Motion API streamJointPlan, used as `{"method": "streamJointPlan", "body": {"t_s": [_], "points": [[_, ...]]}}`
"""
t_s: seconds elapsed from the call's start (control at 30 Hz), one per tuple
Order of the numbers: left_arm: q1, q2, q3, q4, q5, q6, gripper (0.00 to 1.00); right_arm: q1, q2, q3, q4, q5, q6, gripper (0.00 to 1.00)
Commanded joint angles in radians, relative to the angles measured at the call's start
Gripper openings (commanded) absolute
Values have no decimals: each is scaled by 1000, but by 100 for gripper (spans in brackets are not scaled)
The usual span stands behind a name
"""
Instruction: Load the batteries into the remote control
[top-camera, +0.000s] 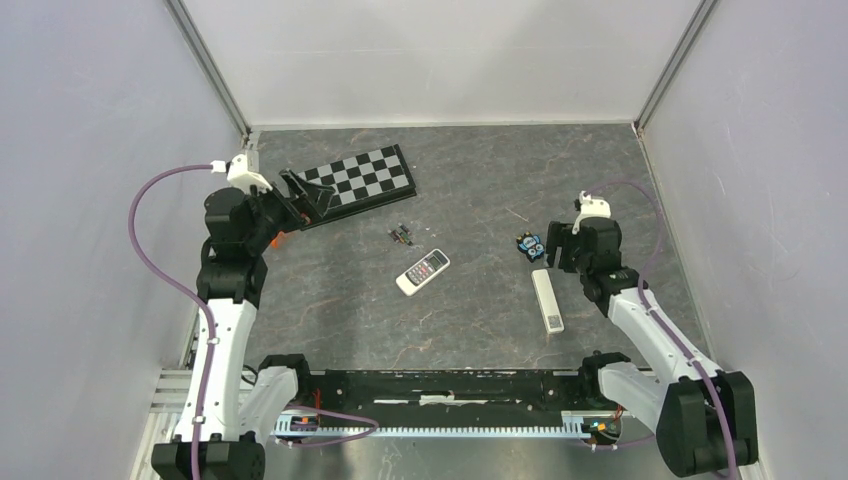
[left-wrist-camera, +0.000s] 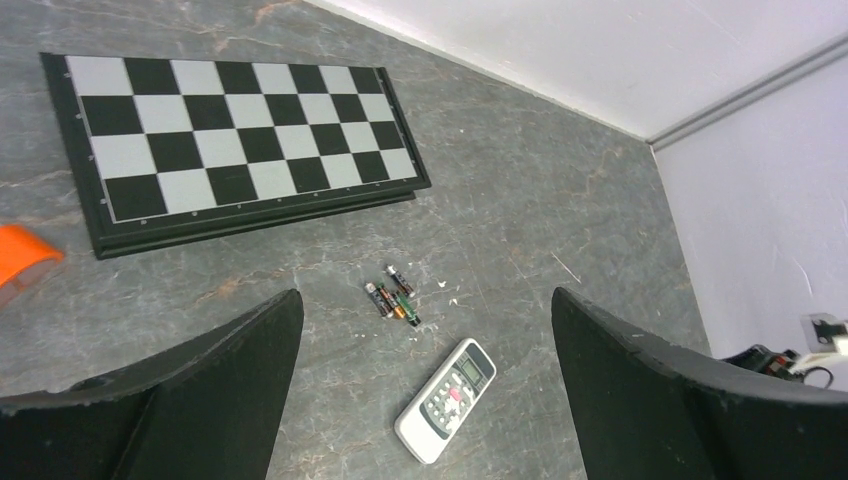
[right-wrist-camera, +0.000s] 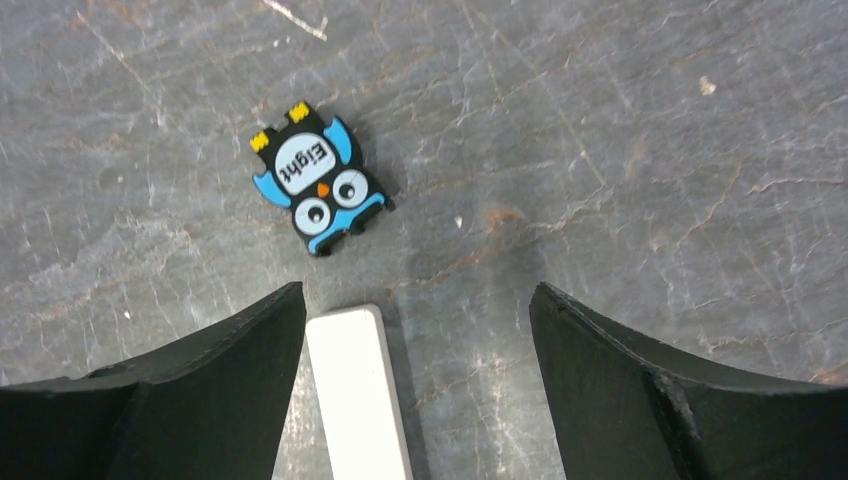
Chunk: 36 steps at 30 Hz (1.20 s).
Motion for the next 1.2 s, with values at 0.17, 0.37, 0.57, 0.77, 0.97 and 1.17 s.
{"method": "streamJointPlan", "body": {"t_s": [0.17,0.37,0.57,0.77,0.97,1.17], "points": [[-3,-24,-20,78,99,68,100,104,-20,-41,-93,72,66,86],[-7,-25,-26,73,95,76,100,133,4,-60,-112,62,95,80],[-14,-28,-36,77,85,64,100,160,73,-63,-114,55,97,74],[-17,-25,-42,81,87,58,100,182,123,-68,-92,61,97,65],[-17,-24,-45,85,107,58,100,194,156,-65,-76,81,100,43],[-25,-21,-58,114,168,45,100,196,125,-51,-30,30,128,21]]}}
